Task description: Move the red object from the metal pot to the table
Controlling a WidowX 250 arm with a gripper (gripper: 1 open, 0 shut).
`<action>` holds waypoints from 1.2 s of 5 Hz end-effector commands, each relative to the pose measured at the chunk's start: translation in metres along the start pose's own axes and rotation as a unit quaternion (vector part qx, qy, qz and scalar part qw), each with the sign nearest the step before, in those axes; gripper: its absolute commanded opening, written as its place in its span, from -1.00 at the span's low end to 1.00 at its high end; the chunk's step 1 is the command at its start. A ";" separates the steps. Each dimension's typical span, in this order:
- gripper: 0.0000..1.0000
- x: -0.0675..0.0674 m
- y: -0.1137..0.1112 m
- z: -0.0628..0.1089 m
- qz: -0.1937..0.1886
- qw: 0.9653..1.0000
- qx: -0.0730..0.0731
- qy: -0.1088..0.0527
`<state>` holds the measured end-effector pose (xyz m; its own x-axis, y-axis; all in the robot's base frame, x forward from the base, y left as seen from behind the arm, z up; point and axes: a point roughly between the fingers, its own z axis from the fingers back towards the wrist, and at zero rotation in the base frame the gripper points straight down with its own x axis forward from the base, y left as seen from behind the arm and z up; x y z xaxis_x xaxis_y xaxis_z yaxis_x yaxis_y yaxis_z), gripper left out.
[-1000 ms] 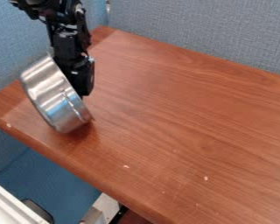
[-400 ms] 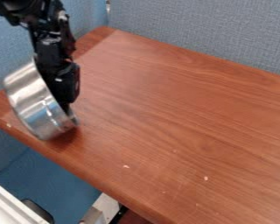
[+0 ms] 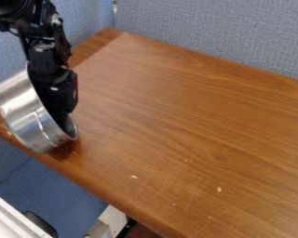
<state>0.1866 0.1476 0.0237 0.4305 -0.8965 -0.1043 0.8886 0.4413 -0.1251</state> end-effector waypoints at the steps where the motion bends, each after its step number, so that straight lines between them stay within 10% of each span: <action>1: 1.00 0.000 -0.043 -0.031 0.030 0.996 -0.085 -0.020; 3: 1.00 -0.004 -0.039 -0.030 0.120 0.987 -0.104 -0.034; 6: 1.00 -0.010 -0.051 -0.034 0.102 0.989 -0.110 0.002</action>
<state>0.1576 0.1522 0.0200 0.5991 -0.7849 -0.1581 0.7616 0.6196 -0.1899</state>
